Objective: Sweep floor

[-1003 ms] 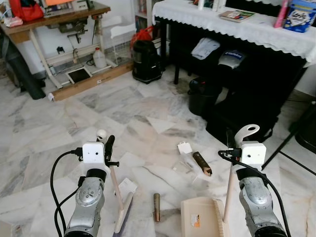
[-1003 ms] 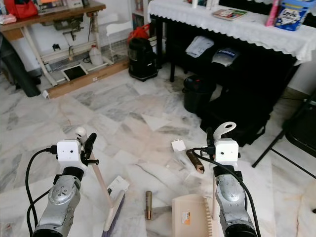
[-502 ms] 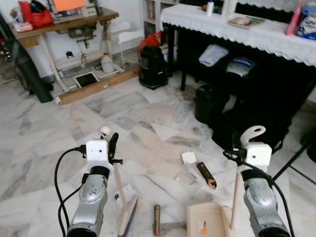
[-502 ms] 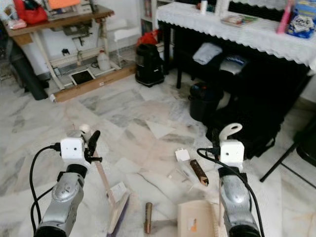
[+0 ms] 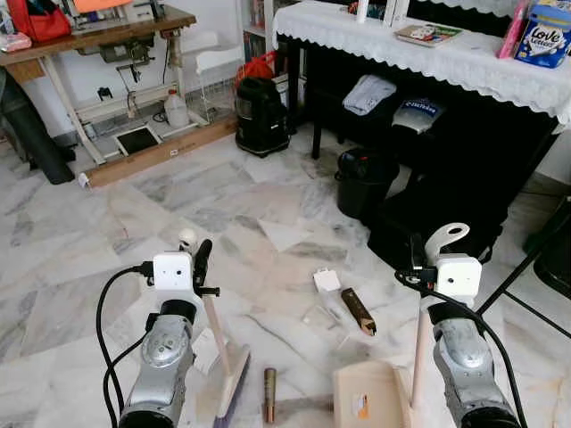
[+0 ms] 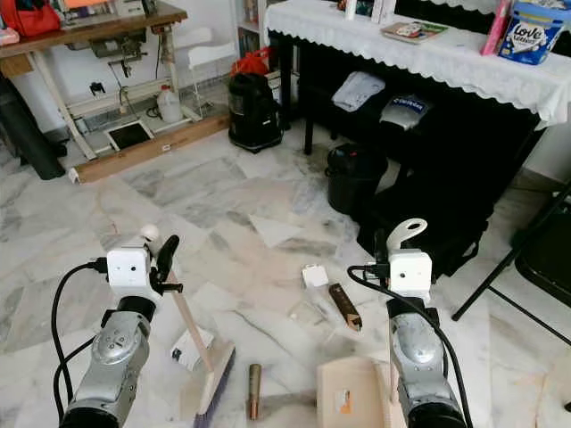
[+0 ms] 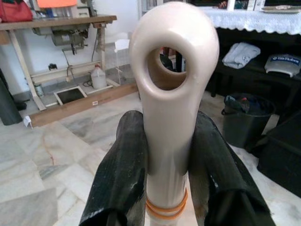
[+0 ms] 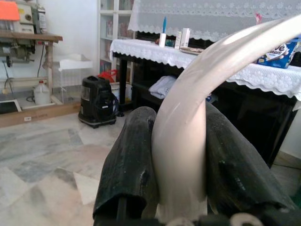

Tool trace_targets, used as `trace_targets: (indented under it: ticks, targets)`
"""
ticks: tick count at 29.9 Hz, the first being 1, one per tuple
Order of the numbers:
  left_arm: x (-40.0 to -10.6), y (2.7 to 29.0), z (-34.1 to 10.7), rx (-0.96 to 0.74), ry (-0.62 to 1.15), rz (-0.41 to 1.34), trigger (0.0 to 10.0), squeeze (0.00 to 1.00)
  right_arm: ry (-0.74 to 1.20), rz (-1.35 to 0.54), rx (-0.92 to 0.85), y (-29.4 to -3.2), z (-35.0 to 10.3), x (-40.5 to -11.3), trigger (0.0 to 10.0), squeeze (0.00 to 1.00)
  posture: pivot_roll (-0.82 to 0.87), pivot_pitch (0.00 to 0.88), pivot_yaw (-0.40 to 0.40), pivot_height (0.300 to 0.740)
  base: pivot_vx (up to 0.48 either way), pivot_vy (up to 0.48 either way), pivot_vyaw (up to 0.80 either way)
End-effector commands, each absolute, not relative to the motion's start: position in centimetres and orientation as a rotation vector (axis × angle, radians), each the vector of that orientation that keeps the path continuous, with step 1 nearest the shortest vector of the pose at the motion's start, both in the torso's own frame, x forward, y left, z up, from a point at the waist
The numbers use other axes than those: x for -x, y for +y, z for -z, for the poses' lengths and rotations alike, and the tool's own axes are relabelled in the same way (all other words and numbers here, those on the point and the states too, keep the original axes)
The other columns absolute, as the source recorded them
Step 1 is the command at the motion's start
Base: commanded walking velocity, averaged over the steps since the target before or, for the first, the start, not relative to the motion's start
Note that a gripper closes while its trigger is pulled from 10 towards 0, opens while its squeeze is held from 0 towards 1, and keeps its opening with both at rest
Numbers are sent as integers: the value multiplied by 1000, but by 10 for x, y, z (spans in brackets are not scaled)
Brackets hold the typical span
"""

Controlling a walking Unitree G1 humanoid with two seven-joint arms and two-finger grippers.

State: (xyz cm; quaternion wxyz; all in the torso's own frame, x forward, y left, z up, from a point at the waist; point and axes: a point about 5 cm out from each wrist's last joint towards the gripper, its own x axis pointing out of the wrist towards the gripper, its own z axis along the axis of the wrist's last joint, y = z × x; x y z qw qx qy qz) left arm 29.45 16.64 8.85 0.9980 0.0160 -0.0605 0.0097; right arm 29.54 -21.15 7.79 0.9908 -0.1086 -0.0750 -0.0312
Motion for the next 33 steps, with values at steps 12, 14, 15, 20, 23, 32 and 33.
trace_targets:
  ticks: [12, 14, 15, 20, 23, 32, 33]
  targets:
    - [-298, 169, -98, -37, -167, -19, 10000, 0, -182, 58, 208, -209, -85, -302, 10000, 0, -39, 0, 26, 740, 151, 0, 0]
    - [-298, 168, -100, -30, -174, -17, 10000, 0, -184, 57, 209, -208, -86, -303, 10000, 0, -43, 0, 30, 740, 0, 0, 0]
    - [-299, 167, -101, -21, -177, -13, 10000, 0, -192, 61, 208, -208, -87, -304, 10000, 0, -54, 0, 43, 740, 0, 0, 0]
    - [-298, 156, -103, -1, -180, 28, 10000, 0, -199, 55, 244, -208, -87, -308, 10000, 0, -55, 0, 64, 740, 0, 0, 0]
    - [-294, 152, -105, -1, -187, 55, 10000, 0, -186, 63, 257, -207, -84, -308, 10000, 0, -45, 0, 83, 740, 0, 0, 0]
    - [-290, 148, -111, 12, -190, 88, 10000, 0, -193, 76, 263, -207, -77, -301, 10000, 0, -35, 13, 107, 740, 0, 0, 0]
    - [-289, 147, -113, 13, -193, 91, 10000, 0, -183, 88, 266, -210, -73, -297, 10000, 0, -31, 27, 109, 740, 0, 0, 0]
